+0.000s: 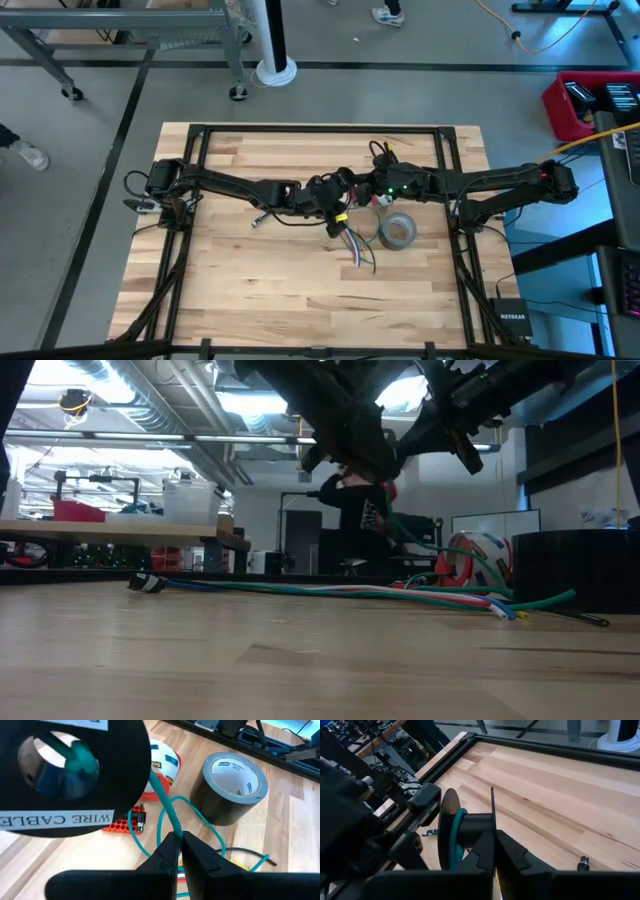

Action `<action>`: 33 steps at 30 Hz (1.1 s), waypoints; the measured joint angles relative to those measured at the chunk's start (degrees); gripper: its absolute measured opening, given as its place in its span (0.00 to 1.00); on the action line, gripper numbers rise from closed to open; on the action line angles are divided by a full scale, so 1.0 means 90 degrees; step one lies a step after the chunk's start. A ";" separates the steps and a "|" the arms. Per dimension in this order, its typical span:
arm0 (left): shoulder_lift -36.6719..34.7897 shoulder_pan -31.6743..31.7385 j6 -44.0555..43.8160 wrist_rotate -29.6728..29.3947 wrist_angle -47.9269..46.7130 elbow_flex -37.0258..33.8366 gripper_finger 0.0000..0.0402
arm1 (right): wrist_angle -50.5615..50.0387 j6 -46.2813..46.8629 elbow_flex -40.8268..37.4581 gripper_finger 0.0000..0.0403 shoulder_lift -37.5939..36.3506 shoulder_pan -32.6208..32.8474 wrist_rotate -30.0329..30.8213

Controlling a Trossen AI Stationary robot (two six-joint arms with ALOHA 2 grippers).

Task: Coil cords
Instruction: Coil green wire onto the spool

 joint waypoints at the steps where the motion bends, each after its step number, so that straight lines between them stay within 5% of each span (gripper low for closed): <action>1: 0.0000 0.0014 0.0000 0.0003 -0.0004 0.0000 0.02 | 0.0005 -0.0022 0.0000 0.02 -0.0015 0.0000 -0.0020; 10: 0.0000 0.0039 0.0464 0.0008 -0.0041 0.0000 0.03 | 0.0051 -0.0028 0.0000 0.02 -0.0134 -0.0005 -0.0283; 20: 0.0012 0.0036 0.0253 0.0036 -0.0043 -0.0015 0.27 | 0.0160 -0.0053 0.0017 0.02 -0.0175 -0.0007 -0.0280; 27: 0.0012 -0.0040 -0.0327 -0.0035 -0.0095 -0.0124 0.30 | 0.0160 -0.0107 0.0017 0.02 -0.0175 -0.0007 -0.0125; 33: 0.0012 -0.0335 -0.0647 -0.0833 -0.0044 -0.0394 0.30 | 0.0171 -0.0227 0.0015 0.02 -0.0175 -0.0005 0.0062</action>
